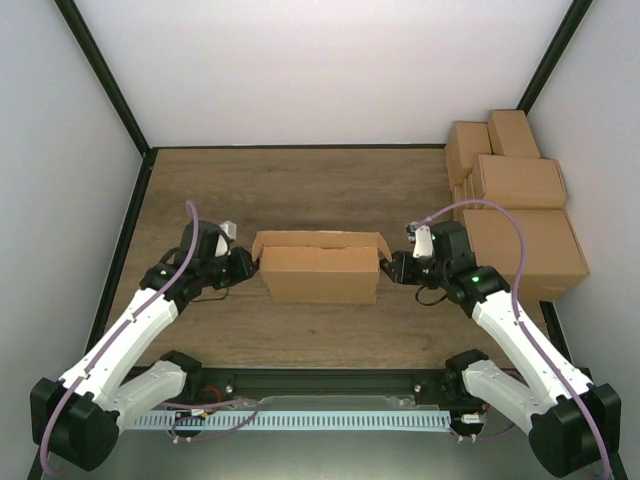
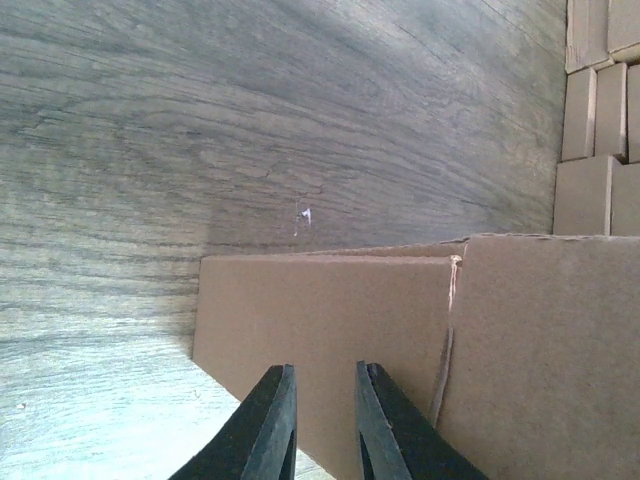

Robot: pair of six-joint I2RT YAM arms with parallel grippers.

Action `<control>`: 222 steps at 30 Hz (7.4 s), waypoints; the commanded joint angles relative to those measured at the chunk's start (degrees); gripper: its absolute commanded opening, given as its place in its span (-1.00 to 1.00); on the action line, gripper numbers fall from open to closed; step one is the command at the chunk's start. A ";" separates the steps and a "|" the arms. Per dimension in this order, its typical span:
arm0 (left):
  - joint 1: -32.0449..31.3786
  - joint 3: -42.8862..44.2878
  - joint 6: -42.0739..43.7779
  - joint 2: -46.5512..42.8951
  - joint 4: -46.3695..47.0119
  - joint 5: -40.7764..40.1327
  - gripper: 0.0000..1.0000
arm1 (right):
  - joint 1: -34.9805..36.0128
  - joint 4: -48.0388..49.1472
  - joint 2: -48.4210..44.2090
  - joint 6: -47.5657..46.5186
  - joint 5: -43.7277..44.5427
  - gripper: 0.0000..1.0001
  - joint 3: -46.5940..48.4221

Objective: Fold the paper box

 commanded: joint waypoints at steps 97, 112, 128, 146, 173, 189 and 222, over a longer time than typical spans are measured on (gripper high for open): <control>-1.44 9.67 23.38 -5.06 -7.18 -4.30 0.43 | 5.48 -9.21 0.89 -10.75 8.09 -0.17 15.45; -1.52 12.63 25.41 -0.22 -8.41 -6.67 0.09 | 6.33 -11.75 -0.03 -9.04 8.19 -0.23 15.49; -3.93 15.21 21.10 1.78 -11.06 -3.26 -0.83 | 7.12 -12.76 -0.20 -6.27 5.75 -0.54 16.39; -7.84 17.97 10.16 3.77 -14.74 -7.44 -0.93 | 8.09 -13.55 1.21 0.98 7.51 -0.70 17.35; -9.69 17.51 2.58 5.11 -13.06 -5.26 -0.93 | 8.14 -15.62 0.78 -0.92 10.92 -0.99 15.08; -12.60 11.05 1.35 3.07 -9.07 -7.94 -0.93 | 8.27 -12.45 -2.25 2.35 9.98 -0.99 8.51; -12.72 12.58 2.66 3.62 -11.07 -8.97 -0.93 | 9.15 -15.03 -2.82 5.92 12.75 -0.99 7.40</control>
